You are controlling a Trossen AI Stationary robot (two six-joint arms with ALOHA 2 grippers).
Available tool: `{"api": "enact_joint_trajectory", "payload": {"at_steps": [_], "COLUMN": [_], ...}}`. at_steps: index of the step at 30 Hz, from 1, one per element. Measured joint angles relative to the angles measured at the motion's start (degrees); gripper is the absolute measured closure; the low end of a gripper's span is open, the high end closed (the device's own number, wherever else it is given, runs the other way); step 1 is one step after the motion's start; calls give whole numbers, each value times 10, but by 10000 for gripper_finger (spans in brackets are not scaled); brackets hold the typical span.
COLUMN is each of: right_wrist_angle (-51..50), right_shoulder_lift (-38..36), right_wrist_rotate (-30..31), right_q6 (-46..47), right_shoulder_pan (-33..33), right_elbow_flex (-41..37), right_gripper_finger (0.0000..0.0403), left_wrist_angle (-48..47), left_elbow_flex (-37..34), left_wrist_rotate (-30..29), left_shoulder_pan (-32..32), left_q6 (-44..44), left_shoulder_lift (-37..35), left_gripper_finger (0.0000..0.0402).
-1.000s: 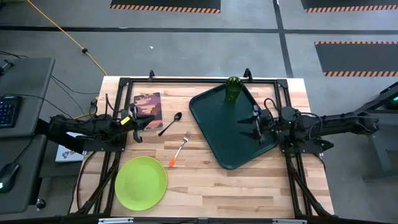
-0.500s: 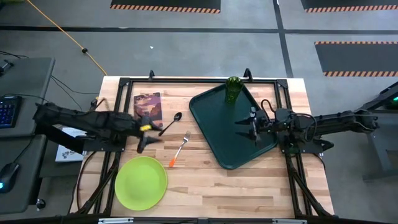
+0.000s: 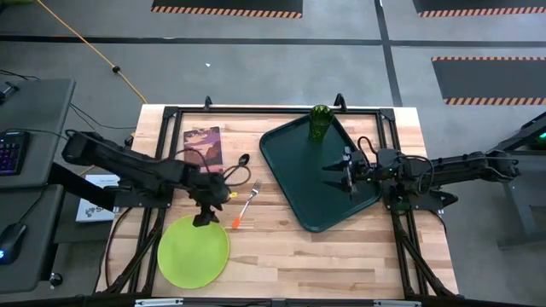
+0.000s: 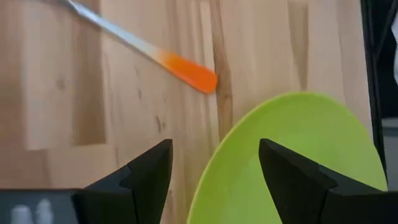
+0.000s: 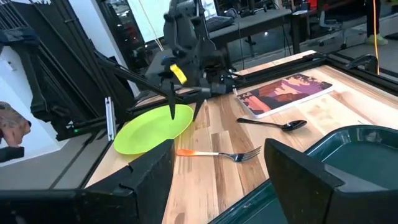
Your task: Pick and place plate/cup/fork/spoon on tray
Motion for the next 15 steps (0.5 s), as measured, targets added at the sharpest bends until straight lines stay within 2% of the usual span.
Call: {"api": "enact_joint_trajectory", "payload": {"at_steps": [3, 15], "right_wrist_angle": [-8, -25], "right_shoulder_lift": [0, 0], "right_wrist_rotate": [0, 0], "right_q6": [0, 4], "right_shoulder_pan": [0, 0], "right_elbow_flex": [0, 0], "right_gripper_finger": [162, 162], "left_wrist_angle": [11, 31], "left_elbow_flex": [0, 3], "left_wrist_rotate": [30, 28], "left_shoulder_pan": [0, -38], "left_q6": [1, 37], "left_shoulder_lift": [30, 139], "left_gripper_finger": [174, 174]}}
